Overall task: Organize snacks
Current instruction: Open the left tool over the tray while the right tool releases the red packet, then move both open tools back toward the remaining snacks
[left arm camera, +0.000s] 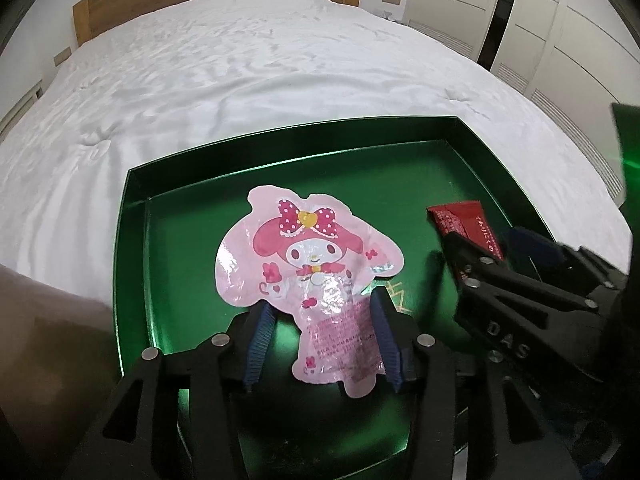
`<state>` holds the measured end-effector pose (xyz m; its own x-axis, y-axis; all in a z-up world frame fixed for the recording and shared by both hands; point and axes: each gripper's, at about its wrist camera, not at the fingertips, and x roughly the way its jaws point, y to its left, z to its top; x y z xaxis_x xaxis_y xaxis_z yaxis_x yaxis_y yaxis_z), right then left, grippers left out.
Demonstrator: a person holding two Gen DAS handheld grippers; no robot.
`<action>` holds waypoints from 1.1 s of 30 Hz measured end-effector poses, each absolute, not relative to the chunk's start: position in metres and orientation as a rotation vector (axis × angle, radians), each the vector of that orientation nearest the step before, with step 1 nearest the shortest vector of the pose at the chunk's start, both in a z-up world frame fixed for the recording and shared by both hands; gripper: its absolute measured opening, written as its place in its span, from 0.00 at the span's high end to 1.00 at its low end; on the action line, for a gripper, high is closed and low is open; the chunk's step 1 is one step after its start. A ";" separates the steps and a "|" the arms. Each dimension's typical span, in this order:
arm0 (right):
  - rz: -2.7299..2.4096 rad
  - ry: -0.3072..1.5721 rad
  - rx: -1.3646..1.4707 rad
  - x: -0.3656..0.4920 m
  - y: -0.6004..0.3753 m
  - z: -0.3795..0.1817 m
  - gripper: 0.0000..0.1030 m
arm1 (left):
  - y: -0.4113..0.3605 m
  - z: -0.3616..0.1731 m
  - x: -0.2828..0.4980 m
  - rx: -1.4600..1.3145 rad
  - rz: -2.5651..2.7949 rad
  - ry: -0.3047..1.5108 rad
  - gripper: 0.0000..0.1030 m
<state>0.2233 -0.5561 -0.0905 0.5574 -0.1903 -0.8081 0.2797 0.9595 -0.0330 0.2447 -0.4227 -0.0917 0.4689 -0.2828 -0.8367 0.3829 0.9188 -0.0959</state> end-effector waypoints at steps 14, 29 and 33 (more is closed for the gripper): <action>-0.323 0.874 -0.021 0.183 -0.544 -0.024 0.00 | -0.419 -0.052 0.213 0.144 -0.429 0.937 0.49; -0.391 0.845 -0.038 0.132 -0.535 0.026 0.00 | -0.408 -0.006 0.161 0.182 -0.483 0.877 0.48; -0.414 0.843 -0.023 0.112 -0.532 0.036 0.00 | -0.400 0.004 0.133 0.191 -0.513 0.869 0.48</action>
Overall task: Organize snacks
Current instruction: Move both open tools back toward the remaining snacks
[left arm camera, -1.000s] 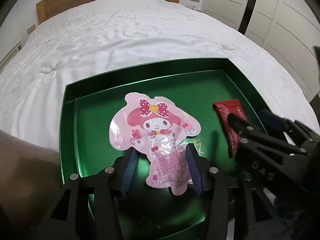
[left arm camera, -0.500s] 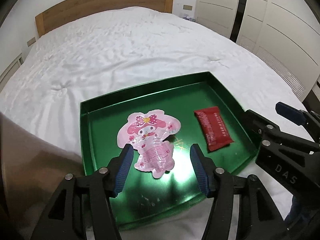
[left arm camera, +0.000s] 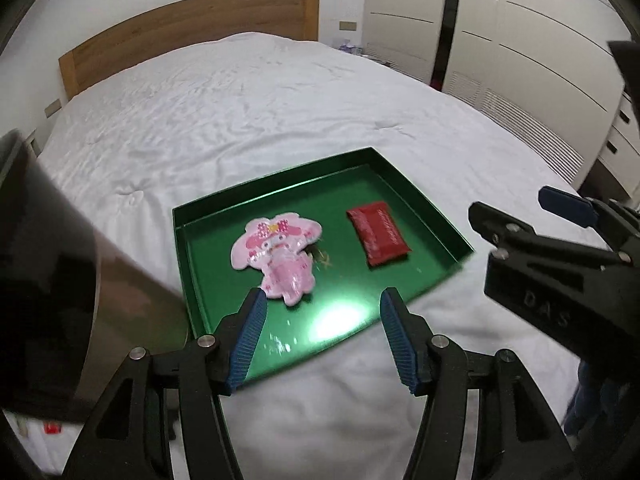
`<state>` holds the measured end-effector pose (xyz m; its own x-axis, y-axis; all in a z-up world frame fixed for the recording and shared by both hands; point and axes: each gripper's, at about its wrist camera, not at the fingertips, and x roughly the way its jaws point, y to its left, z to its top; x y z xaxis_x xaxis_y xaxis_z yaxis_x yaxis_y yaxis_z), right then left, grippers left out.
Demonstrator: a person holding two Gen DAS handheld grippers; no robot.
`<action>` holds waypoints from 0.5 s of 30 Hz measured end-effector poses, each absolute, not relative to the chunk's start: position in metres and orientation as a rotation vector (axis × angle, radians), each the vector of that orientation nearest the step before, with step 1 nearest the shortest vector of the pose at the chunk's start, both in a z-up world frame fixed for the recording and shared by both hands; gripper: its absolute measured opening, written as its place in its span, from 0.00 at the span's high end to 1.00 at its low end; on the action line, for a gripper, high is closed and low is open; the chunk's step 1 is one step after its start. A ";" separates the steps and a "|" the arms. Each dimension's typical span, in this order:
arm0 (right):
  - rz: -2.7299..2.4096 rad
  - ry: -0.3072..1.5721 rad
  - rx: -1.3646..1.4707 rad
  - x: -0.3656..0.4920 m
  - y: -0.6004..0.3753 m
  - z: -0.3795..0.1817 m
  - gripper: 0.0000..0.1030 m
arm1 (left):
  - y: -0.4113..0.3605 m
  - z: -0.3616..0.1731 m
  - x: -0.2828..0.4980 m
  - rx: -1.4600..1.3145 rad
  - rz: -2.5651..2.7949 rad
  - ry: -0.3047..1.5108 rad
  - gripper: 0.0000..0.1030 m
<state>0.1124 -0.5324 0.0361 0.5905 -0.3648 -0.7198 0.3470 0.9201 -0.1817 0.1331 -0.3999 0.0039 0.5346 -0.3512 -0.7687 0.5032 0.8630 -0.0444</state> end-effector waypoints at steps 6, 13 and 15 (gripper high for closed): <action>-0.423 0.851 0.010 0.073 -0.518 0.038 0.00 | -0.377 0.020 0.095 0.202 -0.527 0.845 0.48; -0.408 0.869 0.065 0.023 -0.487 0.031 0.00 | -0.337 0.035 0.043 0.240 -0.518 0.803 0.47; -0.398 0.872 0.075 0.012 -0.475 0.030 0.00 | -0.324 0.036 0.030 0.254 -0.510 0.794 0.47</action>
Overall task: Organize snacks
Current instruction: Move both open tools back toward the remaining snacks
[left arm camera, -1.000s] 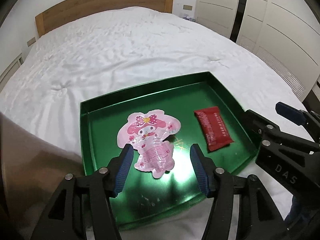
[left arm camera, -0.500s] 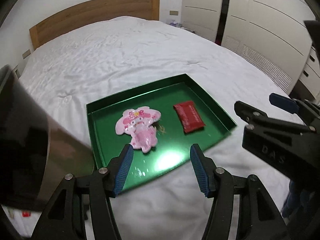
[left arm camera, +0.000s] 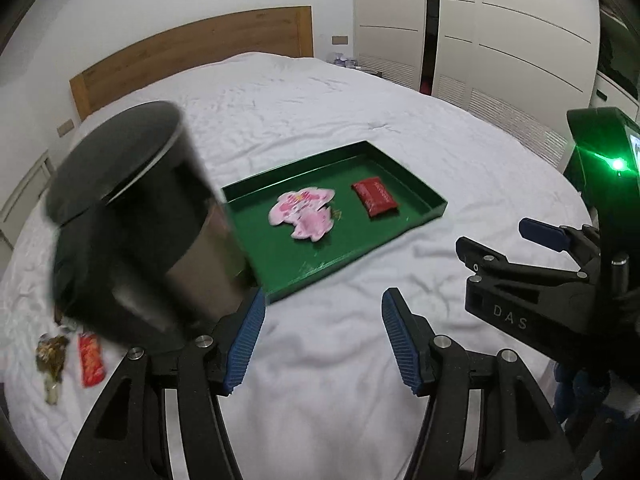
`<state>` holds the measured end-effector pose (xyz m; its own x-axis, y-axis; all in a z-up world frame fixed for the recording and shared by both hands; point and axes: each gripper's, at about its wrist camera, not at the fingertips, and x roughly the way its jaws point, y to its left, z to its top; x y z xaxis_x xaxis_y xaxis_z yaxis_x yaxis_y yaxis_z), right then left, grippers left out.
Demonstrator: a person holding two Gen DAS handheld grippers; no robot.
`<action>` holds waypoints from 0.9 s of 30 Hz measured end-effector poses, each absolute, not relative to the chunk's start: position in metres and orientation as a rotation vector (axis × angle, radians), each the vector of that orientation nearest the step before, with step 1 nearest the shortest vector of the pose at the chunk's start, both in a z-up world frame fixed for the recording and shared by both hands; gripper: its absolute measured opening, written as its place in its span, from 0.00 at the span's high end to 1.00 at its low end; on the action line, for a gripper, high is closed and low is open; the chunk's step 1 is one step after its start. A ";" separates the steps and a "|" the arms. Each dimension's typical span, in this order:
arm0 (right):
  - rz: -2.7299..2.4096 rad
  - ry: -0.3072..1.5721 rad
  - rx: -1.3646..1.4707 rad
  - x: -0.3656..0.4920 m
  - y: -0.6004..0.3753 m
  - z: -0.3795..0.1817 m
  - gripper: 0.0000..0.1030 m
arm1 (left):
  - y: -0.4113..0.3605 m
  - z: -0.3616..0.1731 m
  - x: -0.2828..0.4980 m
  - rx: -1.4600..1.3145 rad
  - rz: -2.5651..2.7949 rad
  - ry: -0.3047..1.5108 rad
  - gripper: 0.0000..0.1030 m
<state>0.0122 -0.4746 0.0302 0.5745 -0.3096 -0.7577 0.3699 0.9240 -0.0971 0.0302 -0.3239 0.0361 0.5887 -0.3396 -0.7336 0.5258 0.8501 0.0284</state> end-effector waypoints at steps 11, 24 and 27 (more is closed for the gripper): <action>-0.328 0.892 0.130 -0.049 -0.385 0.027 0.00 | -0.225 0.023 -0.024 0.270 -0.424 0.800 0.45; -0.157 0.895 0.087 -0.088 -0.271 0.037 0.00 | -0.102 0.029 -0.058 0.199 -0.257 0.766 0.45; -0.114 0.870 0.056 -0.090 -0.251 0.050 0.00 | -0.082 0.033 -0.055 0.172 -0.219 0.758 0.45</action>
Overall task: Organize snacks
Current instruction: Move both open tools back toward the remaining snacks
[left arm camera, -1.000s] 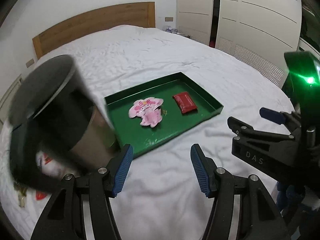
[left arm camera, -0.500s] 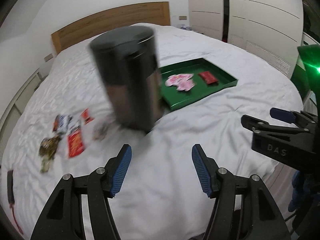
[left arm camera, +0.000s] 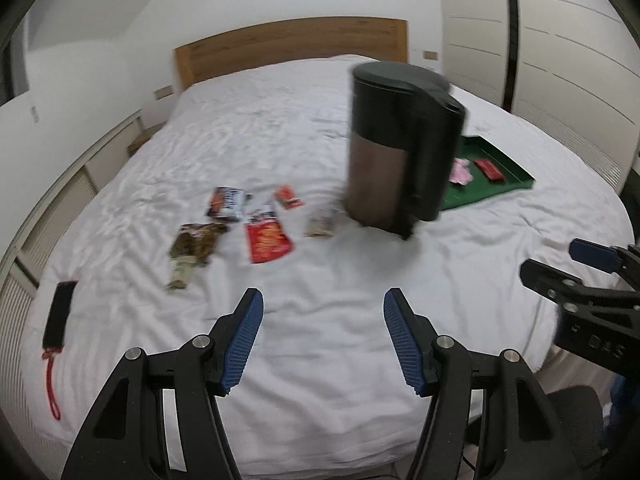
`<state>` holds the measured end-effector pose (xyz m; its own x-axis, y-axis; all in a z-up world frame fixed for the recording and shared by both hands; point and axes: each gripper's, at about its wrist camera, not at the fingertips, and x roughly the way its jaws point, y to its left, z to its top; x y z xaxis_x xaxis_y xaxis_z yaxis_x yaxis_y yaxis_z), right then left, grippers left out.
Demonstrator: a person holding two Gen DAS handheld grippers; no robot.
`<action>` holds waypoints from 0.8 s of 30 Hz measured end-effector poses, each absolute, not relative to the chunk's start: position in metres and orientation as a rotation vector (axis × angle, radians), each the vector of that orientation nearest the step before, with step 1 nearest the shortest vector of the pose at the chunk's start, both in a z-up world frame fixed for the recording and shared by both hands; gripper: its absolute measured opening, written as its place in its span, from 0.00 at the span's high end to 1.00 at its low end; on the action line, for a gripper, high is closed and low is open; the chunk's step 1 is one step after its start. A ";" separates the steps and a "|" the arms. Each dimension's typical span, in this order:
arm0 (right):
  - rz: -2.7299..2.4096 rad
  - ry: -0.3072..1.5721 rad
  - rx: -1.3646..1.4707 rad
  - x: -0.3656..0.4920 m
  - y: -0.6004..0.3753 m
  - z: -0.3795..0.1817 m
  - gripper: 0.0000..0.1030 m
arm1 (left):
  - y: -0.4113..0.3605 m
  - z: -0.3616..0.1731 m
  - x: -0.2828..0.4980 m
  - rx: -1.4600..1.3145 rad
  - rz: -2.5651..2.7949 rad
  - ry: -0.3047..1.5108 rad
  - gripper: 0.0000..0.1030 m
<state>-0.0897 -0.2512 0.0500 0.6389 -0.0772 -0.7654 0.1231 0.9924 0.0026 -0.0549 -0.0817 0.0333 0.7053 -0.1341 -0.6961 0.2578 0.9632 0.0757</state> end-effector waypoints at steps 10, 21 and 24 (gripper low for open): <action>0.018 0.803 0.055 -0.079 -0.214 0.064 0.00 | -0.005 0.015 -0.033 0.119 -0.077 0.797 0.45; 0.074 0.804 0.079 -0.039 -0.172 0.035 0.00 | 0.088 -0.027 0.011 -0.016 -0.027 0.838 0.45; 0.072 0.803 0.098 -0.017 -0.159 0.028 0.00 | 0.094 -0.034 0.029 -0.024 -0.061 0.830 0.45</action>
